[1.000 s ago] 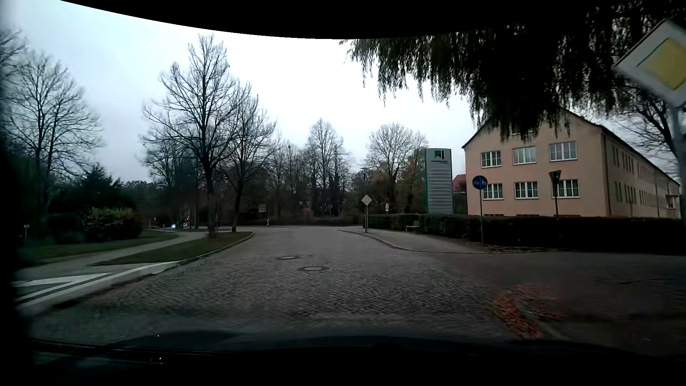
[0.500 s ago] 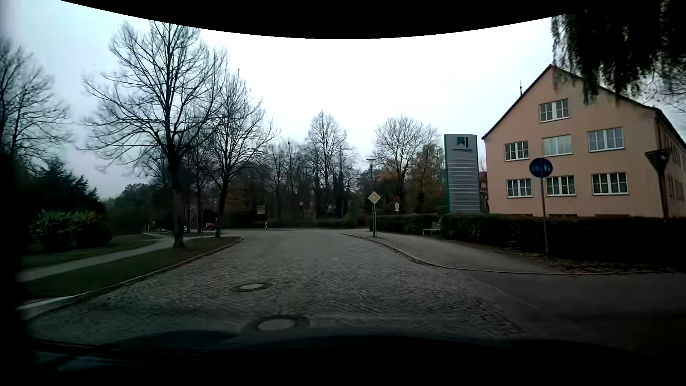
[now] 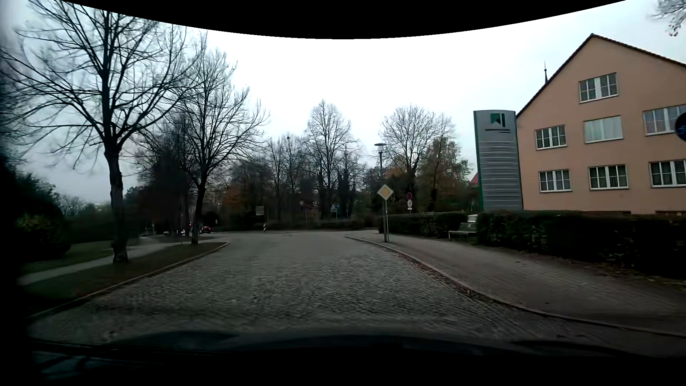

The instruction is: Follow the waypoints while adhering to traffic rules and regulations

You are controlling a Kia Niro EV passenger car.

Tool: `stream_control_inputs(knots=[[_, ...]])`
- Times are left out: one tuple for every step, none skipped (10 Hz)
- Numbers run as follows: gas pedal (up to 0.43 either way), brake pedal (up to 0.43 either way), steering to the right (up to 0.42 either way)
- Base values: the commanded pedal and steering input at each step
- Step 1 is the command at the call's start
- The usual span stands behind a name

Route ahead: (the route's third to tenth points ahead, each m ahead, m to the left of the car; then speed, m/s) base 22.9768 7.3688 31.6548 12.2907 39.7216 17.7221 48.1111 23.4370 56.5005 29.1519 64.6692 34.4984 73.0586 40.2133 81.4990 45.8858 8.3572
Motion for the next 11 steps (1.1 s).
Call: stream_control_inputs(knots=[[0.13, 0.0, -0.043], [0.13, 0.0, -0.048], [0.13, 0.0, -0.05], [0.13, 0.0, -0.05], [0.13, 0.0, -0.053], [0.13, 0.0, -0.053], [0.13, 0.0, -0.054], [0.13, 0.0, -0.056], [0.13, 0.0, -0.058], [0.13, 0.0, -0.063], [0.13, 0.0, -0.066]])
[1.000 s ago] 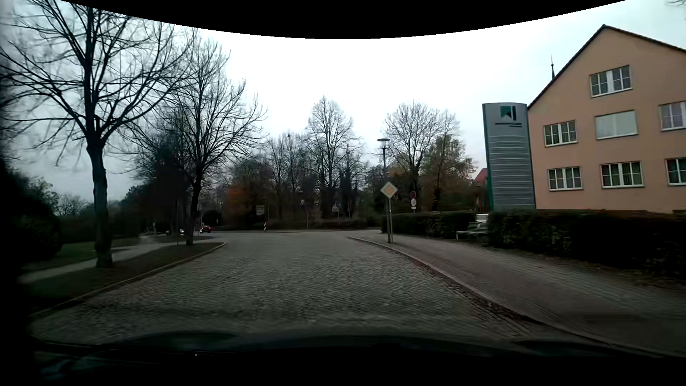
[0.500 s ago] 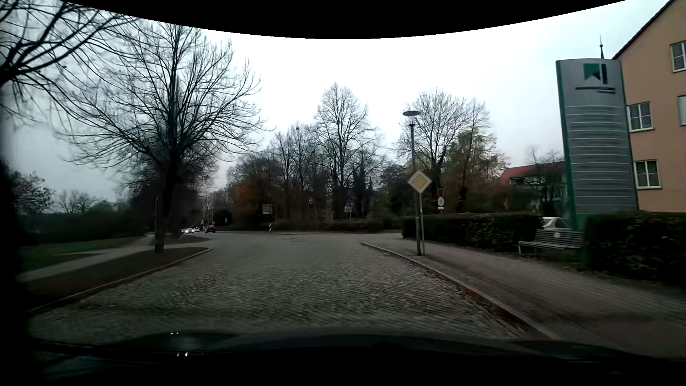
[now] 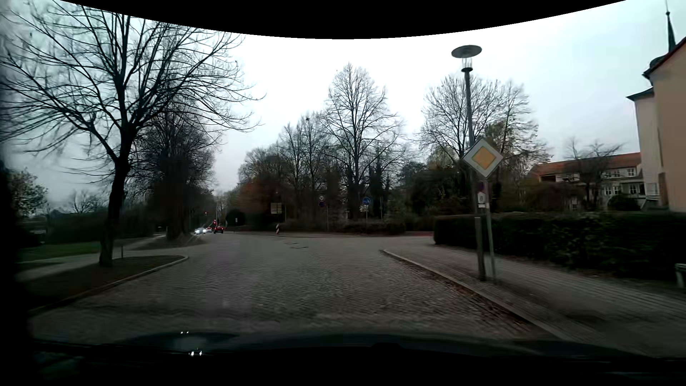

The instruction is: Follow the waypoints while adhering to traffic rules and regulations

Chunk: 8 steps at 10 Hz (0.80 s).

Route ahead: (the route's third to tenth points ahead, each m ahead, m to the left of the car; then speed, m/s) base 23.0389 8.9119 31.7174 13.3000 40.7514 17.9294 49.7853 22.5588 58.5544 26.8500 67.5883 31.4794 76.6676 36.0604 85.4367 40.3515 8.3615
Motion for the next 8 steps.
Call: stream_control_inputs(knots=[[0.13, 0.0, -0.067], [0.13, 0.0, -0.069], [0.13, 0.0, -0.071], [0.13, 0.0, -0.072], [0.13, 0.0, -0.074], [0.13, 0.0, -0.076], [0.13, 0.0, -0.079], [0.13, 0.0, -0.083]])
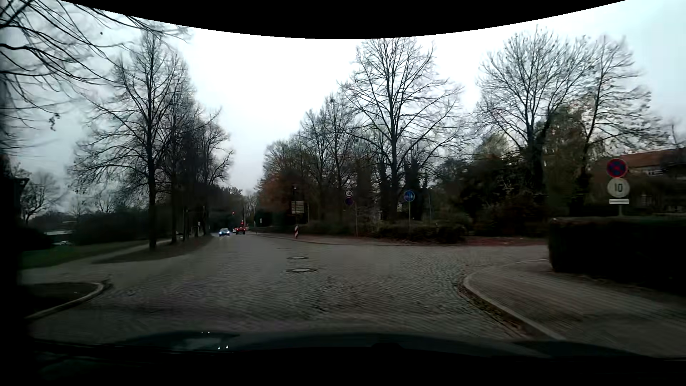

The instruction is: Follow the waypoints while adhering to traffic rules and regulations

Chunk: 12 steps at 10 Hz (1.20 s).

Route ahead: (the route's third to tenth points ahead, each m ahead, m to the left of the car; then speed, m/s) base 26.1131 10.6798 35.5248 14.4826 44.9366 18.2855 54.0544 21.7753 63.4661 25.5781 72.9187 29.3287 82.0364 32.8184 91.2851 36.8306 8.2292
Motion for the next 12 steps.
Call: stream_control_inputs(knots=[[0.13, 0.0, -0.085], [0.13, 0.0, -0.085], [0.13, 0.0, -0.085], [0.13, 0.0, -0.086], [0.13, 0.0, -0.088], [0.13, 0.0, -0.089], [0.13, 0.0, -0.089], [0.13, 0.0, -0.089], [0.13, 0.0, -0.089], [0.13, 0.0, -0.089], [0.13, 0.0, -0.089], [0.13, 0.0, -0.089]])
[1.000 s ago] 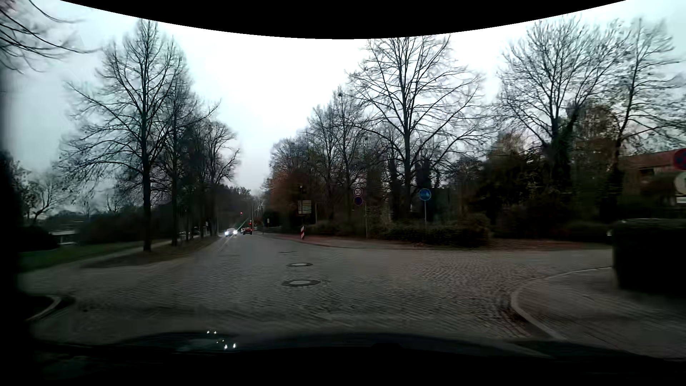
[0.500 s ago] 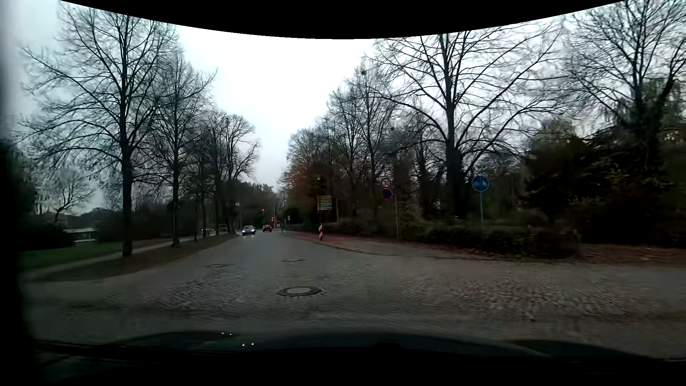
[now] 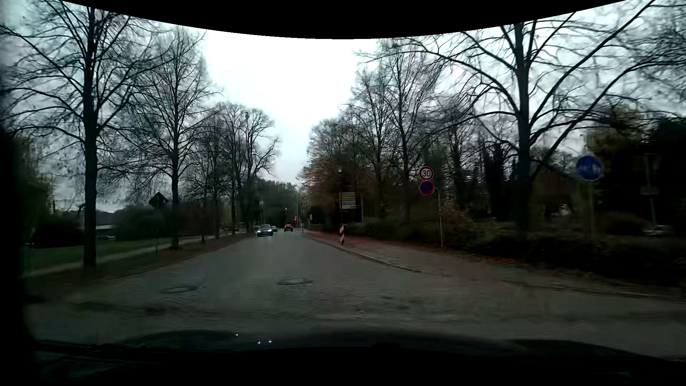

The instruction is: Follow the waypoints while adhering to traffic rules and regulations

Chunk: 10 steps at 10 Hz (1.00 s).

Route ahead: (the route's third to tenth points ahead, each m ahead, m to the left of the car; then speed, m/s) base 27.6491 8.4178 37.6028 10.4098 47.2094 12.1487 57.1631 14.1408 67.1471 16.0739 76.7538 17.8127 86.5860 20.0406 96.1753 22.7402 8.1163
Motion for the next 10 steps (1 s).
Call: stream_control_inputs(knots=[[0.13, 0.0, -0.087], [0.138, 0.0, -0.087], [0.13, 0.0, -0.087], [0.13, 0.0, -0.087], [0.13, 0.0, -0.087], [0.13, 0.0, -0.086], [0.13, 0.0, -0.085], [0.138, 0.0, -0.085], [0.13, 0.0, -0.084], [0.13, 0.0, -0.081]])
